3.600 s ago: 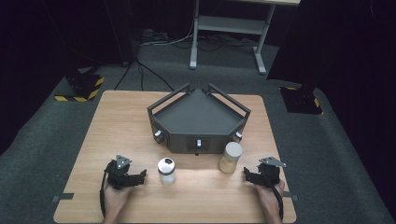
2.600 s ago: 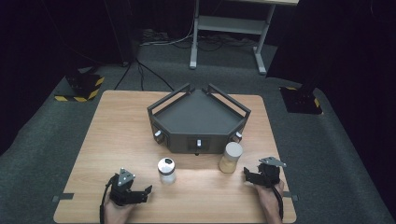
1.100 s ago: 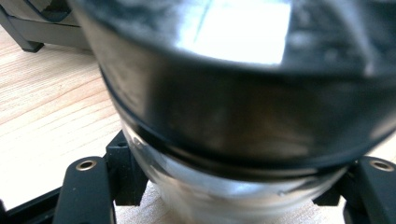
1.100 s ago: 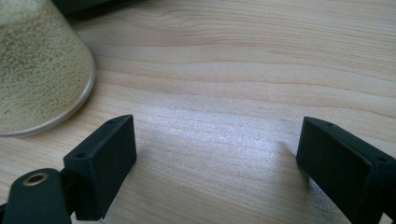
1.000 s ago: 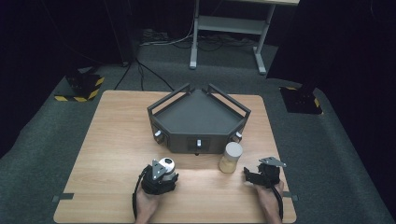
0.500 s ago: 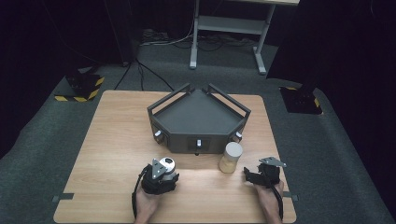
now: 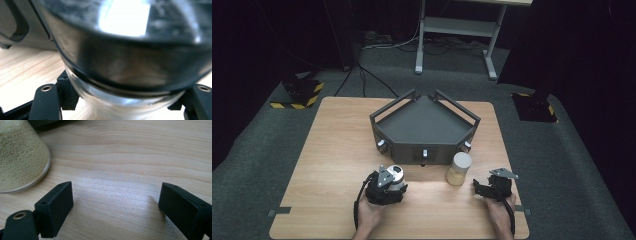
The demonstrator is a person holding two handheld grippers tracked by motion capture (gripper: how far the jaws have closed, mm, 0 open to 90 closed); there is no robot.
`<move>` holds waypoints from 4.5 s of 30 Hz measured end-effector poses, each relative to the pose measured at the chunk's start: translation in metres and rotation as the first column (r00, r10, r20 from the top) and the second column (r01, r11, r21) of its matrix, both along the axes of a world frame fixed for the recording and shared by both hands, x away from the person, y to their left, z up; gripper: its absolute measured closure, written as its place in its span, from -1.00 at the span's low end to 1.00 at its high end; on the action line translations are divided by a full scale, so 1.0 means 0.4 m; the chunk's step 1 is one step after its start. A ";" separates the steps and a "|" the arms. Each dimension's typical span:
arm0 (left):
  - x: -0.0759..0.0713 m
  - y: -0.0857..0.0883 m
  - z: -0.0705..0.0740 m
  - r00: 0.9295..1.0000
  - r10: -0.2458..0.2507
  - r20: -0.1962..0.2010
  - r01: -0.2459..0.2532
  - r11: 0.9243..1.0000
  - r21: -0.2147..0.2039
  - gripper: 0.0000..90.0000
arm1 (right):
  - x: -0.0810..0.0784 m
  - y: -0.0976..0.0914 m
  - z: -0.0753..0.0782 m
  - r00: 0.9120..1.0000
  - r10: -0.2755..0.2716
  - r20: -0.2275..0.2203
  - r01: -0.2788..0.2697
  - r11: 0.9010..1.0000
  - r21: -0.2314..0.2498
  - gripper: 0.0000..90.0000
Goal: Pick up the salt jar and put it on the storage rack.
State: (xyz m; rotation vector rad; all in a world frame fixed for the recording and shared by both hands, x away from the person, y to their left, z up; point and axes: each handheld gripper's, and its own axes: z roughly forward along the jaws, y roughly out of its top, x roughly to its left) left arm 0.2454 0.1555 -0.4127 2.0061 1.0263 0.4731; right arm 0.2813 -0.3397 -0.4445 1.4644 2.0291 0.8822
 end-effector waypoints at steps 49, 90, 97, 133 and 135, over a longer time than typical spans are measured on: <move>0.124 -0.017 0.209 1.000 -0.010 0.009 0.012 0.970 -0.244 -0.32 | 0.000 0.000 0.000 1.000 -0.001 0.000 0.001 1.000 0.000 -0.73; 0.290 -0.095 0.193 0.985 0.170 0.014 -0.154 0.925 -0.349 -0.32 | 0.000 0.000 0.000 1.000 -0.001 0.000 0.001 1.000 0.000 -0.73; 0.313 -0.119 0.176 0.980 0.197 0.030 -0.178 0.933 -0.313 -0.32 | 0.000 0.000 0.000 1.000 0.000 0.000 0.000 1.000 0.000 -0.73; 0.369 -0.132 0.129 0.972 0.234 0.011 -0.218 0.921 -0.324 -0.32 | 0.000 0.000 0.000 1.000 0.000 0.001 0.000 1.000 0.000 -0.73; 0.368 -0.130 0.126 0.972 0.234 0.012 -0.217 0.919 -0.329 -0.32 | -0.001 0.000 0.000 1.000 0.000 0.001 0.000 1.000 0.000 -0.73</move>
